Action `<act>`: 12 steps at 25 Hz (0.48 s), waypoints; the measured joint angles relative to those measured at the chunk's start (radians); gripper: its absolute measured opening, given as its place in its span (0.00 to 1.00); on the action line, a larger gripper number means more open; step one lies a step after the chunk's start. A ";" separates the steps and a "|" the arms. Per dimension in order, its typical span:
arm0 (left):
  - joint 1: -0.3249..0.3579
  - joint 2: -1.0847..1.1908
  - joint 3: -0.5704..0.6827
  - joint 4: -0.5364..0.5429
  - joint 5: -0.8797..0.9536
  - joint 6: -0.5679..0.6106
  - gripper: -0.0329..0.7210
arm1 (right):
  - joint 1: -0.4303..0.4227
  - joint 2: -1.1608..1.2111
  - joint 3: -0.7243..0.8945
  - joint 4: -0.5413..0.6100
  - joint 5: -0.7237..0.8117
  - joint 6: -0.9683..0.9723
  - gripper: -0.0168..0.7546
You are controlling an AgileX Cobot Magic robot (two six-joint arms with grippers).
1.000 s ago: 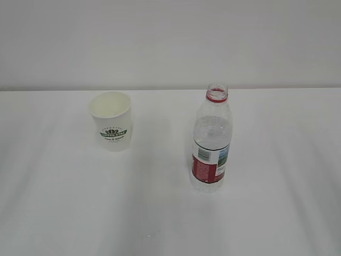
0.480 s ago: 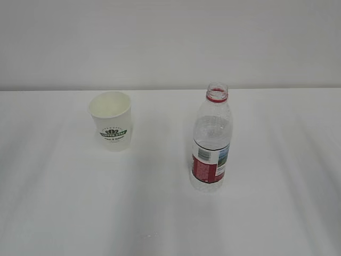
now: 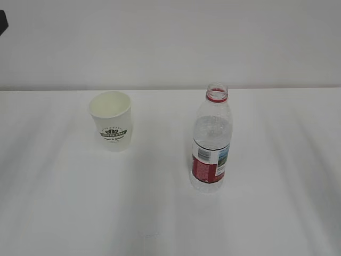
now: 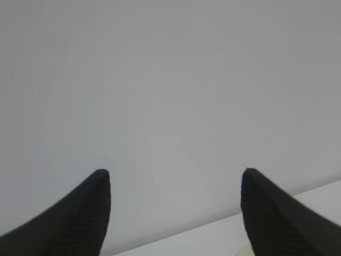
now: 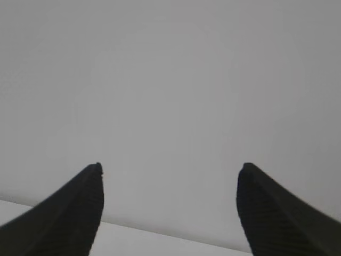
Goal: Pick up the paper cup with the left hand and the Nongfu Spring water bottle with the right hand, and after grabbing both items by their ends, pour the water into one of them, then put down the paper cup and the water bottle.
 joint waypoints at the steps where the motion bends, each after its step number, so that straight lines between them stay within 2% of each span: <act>1: 0.000 0.021 0.000 -0.012 -0.023 0.000 0.78 | 0.000 0.020 0.000 -0.017 -0.023 0.016 0.78; 7: 0.000 0.143 0.000 -0.043 -0.096 0.000 0.78 | 0.000 0.132 0.000 -0.150 -0.162 0.165 0.78; 12: 0.000 0.190 0.000 -0.058 -0.107 0.000 0.78 | 0.000 0.221 0.002 -0.193 -0.214 0.235 0.78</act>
